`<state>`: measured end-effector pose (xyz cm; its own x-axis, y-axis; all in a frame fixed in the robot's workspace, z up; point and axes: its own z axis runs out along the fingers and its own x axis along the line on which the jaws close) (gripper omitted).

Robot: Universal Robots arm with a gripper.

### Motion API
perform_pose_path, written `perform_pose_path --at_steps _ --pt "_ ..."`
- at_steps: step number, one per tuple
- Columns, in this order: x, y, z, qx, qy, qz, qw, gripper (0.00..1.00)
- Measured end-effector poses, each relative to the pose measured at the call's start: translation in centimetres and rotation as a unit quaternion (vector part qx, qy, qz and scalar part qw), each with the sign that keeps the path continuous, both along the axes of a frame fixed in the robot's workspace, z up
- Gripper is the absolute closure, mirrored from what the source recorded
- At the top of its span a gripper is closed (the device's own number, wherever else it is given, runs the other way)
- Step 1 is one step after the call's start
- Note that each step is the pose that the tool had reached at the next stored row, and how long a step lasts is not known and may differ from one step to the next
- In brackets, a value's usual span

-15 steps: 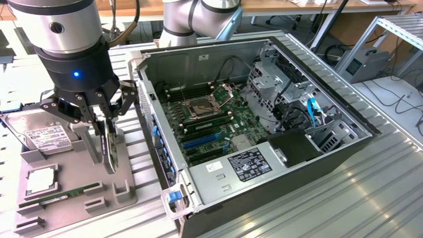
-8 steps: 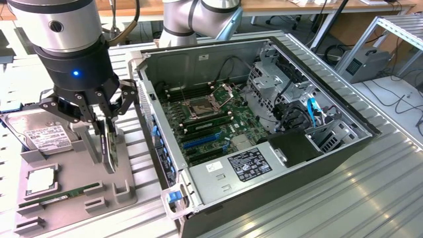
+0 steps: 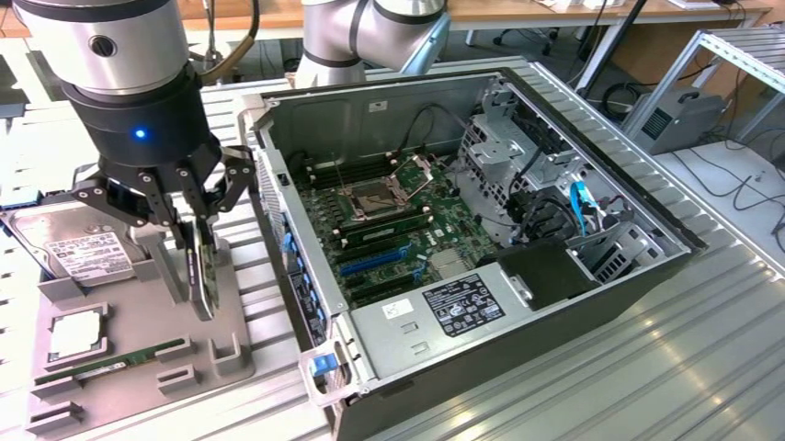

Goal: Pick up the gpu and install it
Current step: 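Pick up the gpu and move the gpu toward the slot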

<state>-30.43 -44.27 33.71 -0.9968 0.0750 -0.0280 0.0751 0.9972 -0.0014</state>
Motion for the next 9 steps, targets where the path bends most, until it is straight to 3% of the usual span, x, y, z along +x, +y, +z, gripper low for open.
perform_pose_path --at_steps 9 --pt "0.00 0.00 0.20 0.0000 0.0000 0.000 1.0000 0.73"
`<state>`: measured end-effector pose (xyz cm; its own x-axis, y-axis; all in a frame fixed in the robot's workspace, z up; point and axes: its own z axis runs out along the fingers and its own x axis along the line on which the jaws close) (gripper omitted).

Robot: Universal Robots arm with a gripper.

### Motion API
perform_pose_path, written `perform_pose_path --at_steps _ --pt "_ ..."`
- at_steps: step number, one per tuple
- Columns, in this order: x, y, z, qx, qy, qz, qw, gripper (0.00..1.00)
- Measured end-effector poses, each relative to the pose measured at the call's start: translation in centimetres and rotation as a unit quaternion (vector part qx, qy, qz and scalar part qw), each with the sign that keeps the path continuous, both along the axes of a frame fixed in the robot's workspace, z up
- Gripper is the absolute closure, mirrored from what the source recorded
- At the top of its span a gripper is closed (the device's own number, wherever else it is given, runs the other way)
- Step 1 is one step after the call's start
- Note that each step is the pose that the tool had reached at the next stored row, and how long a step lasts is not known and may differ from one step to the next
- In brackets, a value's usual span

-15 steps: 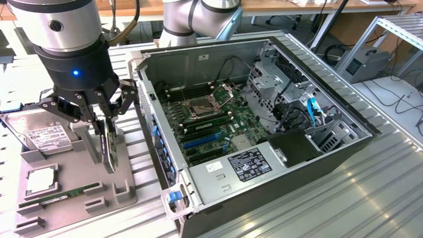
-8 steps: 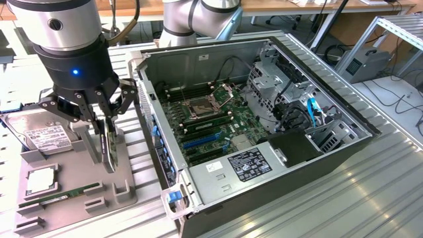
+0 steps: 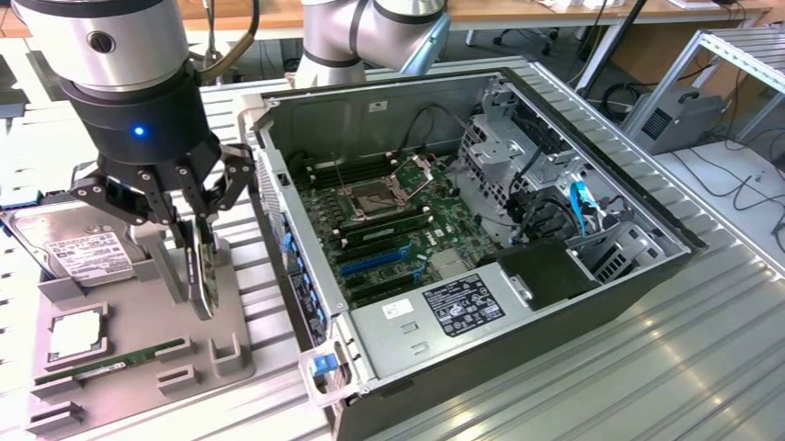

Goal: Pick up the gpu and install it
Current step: 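Pick up the gpu and move the gpu toward the slot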

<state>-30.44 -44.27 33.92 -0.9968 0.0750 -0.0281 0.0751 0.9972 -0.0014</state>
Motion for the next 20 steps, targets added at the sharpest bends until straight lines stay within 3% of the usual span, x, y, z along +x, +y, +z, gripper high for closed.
perform_pose_path --at_steps 20 --pt "0.00 0.00 0.42 0.0000 0.0000 0.000 1.0000 0.73"
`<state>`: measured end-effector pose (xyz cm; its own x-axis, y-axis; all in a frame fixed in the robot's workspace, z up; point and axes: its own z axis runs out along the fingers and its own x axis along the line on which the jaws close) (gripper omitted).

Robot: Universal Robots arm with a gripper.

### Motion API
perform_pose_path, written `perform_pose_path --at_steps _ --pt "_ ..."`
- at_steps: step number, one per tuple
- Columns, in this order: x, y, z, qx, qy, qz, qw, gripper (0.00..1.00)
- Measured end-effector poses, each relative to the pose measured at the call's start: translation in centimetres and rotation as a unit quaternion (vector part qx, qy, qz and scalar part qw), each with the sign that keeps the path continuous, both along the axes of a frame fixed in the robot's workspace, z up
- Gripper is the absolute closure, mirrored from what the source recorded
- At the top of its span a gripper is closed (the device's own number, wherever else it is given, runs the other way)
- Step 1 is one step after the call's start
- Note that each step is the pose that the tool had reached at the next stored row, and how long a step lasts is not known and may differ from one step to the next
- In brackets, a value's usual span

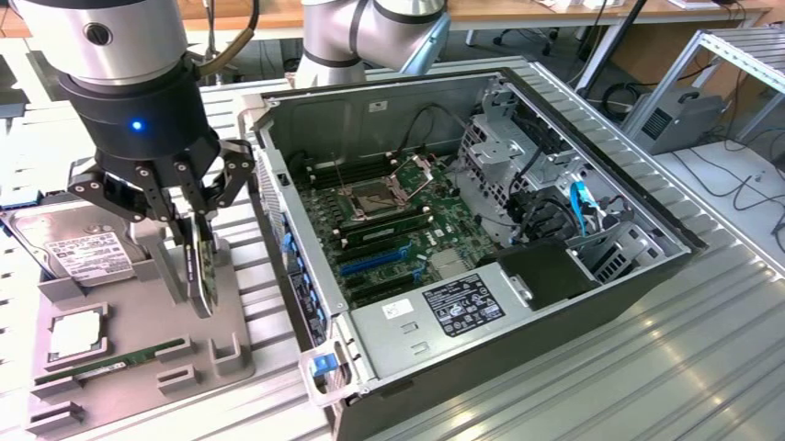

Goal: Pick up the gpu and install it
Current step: 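Pick up the gpu and move the gpu toward the slot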

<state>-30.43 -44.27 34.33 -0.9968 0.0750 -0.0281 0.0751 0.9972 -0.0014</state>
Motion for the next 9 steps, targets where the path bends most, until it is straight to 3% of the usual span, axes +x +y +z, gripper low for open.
perform_pose_path --at_steps 9 --pt "0.00 0.00 0.43 0.0000 0.0000 0.000 1.0000 0.73"
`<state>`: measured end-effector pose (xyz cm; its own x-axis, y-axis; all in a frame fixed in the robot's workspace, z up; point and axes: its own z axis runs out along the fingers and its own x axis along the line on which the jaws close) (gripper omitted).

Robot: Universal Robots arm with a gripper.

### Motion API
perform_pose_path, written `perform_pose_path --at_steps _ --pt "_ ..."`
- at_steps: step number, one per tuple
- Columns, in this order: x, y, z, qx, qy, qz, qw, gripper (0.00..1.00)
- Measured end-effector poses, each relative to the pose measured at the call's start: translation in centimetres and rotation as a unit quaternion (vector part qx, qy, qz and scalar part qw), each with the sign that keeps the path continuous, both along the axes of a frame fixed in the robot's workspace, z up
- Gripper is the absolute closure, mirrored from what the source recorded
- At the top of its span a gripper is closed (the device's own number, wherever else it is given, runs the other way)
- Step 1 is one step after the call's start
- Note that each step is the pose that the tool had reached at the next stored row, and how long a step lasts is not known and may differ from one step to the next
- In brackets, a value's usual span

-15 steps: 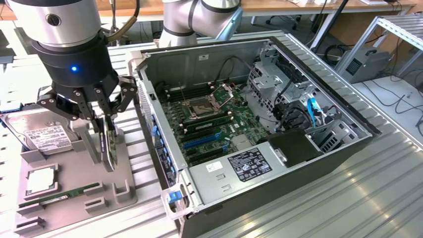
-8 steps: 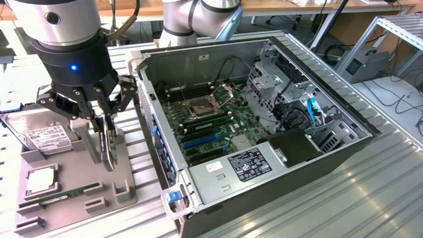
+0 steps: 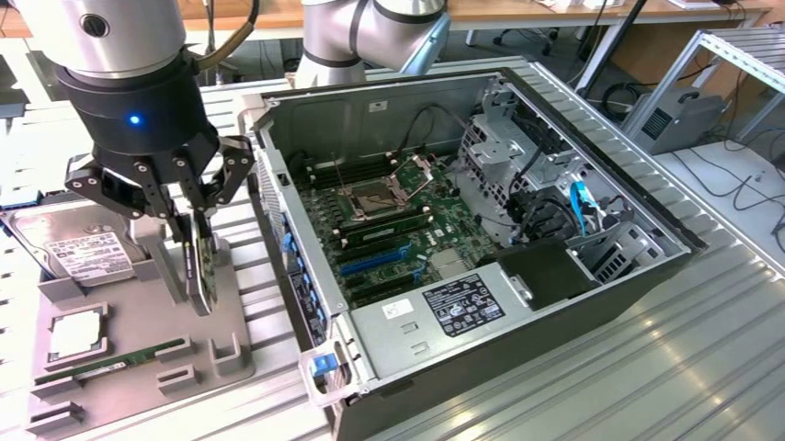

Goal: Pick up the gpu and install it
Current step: 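Pick up the gpu and move the gpu toward the slot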

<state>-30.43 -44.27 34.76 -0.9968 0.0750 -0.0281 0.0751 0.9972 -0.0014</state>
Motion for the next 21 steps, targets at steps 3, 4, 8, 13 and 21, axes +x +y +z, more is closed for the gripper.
perform_pose_path --at_steps 3,4,8,13,21 --pt "0.00 0.00 0.05 0.0000 0.0000 0.000 1.0000 0.73" --pt "0.00 0.00 0.07 0.0000 0.0000 0.000 1.0000 0.73" --pt "0.00 0.00 0.30 0.0000 0.0000 0.000 1.0000 0.73" --pt "0.00 0.00 0.40 0.0000 0.0000 0.000 1.0000 0.73" --pt "0.00 0.00 0.56 0.0000 0.0000 0.000 1.0000 0.73"
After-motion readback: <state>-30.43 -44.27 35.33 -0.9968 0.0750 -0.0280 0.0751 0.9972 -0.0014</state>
